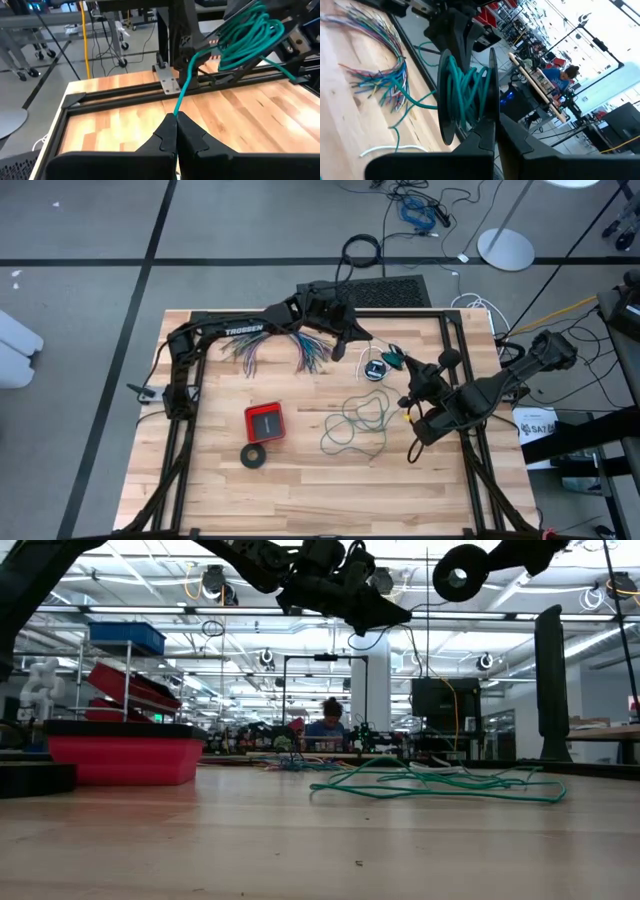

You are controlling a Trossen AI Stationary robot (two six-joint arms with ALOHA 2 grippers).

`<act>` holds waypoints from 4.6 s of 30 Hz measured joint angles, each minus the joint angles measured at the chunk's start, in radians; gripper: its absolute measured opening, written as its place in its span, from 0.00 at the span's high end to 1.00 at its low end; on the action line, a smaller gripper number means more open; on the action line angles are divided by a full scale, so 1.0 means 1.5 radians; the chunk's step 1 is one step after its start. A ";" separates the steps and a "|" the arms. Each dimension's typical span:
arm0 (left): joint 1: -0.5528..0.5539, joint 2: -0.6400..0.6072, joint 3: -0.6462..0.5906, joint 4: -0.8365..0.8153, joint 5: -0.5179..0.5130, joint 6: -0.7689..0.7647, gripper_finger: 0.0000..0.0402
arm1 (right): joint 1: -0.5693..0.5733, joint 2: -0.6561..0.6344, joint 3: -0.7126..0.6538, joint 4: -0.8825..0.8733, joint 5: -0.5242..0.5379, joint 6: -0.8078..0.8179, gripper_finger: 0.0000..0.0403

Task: Coil cords
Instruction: Coil the green wire onto the spool

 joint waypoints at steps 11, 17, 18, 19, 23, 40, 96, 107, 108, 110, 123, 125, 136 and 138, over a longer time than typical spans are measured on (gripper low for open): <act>0.015 -0.038 -0.001 -0.029 0.003 0.014 1.00 | -0.022 0.000 0.000 -0.100 -0.055 0.053 1.00; 0.018 -0.068 -0.001 -0.072 -0.015 0.042 1.00 | -0.042 0.000 0.000 -0.143 -0.095 0.087 1.00; 0.018 -0.071 -0.001 -0.076 -0.016 0.044 1.00 | -0.047 0.000 0.000 -0.145 -0.106 0.087 1.00; 0.018 -0.073 -0.001 -0.076 -0.021 0.044 1.00 | -0.053 0.000 0.000 -0.148 -0.116 0.087 1.00; 0.018 -0.074 -0.001 -0.074 -0.025 0.044 1.00 | -0.063 0.000 0.000 -0.149 -0.150 0.067 1.00; -0.056 -0.074 -0.001 0.010 -0.059 0.031 1.00 | -0.081 0.000 0.000 -0.035 -0.122 -0.035 1.00; -0.167 0.046 -0.001 0.249 -0.153 -0.119 0.97 | -0.128 0.000 0.000 0.095 0.044 0.126 1.00; -0.167 0.052 0.000 0.301 -0.178 -0.126 0.97 | -0.128 0.000 0.000 0.114 0.049 0.125 1.00; -0.167 0.053 0.000 0.296 -0.184 -0.126 0.97 | -0.128 0.000 0.000 0.116 0.049 0.125 1.00; -0.166 0.064 0.000 0.296 -0.196 -0.126 0.97 | -0.128 0.000 0.000 0.118 0.049 0.126 1.00; -0.142 0.107 0.000 0.346 -0.215 -0.124 0.97 | -0.110 -0.028 0.000 0.117 0.035 0.174 1.00; -0.137 0.107 0.000 0.349 -0.207 -0.119 0.97 | -0.109 -0.042 0.000 0.117 0.015 0.176 1.00; -0.108 0.109 0.000 0.343 -0.183 -0.107 0.67 | -0.083 -0.114 0.000 0.124 -0.003 0.177 1.00; -0.103 0.109 0.000 0.337 -0.183 -0.107 0.64 | -0.078 -0.123 0.000 0.124 -0.004 0.177 1.00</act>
